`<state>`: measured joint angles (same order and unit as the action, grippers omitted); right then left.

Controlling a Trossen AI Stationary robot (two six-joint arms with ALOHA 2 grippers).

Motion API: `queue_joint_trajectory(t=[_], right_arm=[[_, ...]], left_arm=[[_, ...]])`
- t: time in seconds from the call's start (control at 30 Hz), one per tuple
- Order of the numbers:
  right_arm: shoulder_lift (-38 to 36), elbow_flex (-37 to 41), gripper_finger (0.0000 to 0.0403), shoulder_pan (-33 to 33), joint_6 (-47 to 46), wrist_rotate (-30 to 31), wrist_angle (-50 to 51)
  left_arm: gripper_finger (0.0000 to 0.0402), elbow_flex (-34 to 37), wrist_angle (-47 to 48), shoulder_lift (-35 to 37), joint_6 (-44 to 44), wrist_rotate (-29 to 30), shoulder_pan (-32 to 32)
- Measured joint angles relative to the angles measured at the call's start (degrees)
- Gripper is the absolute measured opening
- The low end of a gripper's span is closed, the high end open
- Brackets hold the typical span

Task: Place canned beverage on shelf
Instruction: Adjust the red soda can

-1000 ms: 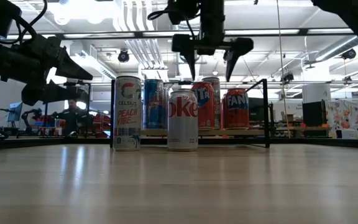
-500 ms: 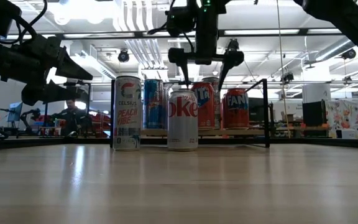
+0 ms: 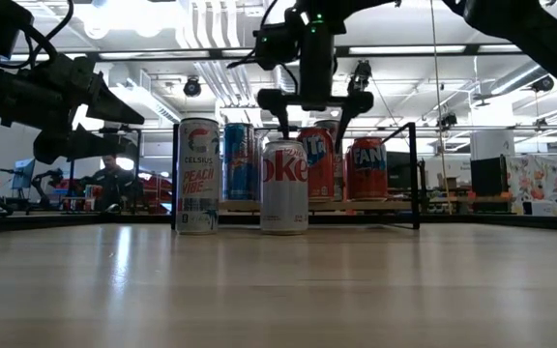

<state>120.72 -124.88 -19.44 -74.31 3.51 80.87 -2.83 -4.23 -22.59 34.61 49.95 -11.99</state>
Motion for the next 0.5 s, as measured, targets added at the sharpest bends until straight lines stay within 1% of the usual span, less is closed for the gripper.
queue_joint_trajectory(t=[0.17, 0.4, 0.5], right_arm=[[0.2, 0.0, 0.0380, 0.0, -3.0, 3.8, 0.9], [0.2, 0.0, 0.0379, 0.0, -6.7, 4.7, 0.8], [0.2, 0.0, 0.0372, 0.0, -9.2, 5.5, 0.6]], left_arm=[[0.0398, 0.0, 0.0, 0.0, 0.0, 0.0, 0.0], [0.0398, 0.0, 0.0, 0.0, 0.0, 0.0, 0.0], [0.0398, 0.0, 0.0, 0.0, 0.0, 0.0, 0.0]])
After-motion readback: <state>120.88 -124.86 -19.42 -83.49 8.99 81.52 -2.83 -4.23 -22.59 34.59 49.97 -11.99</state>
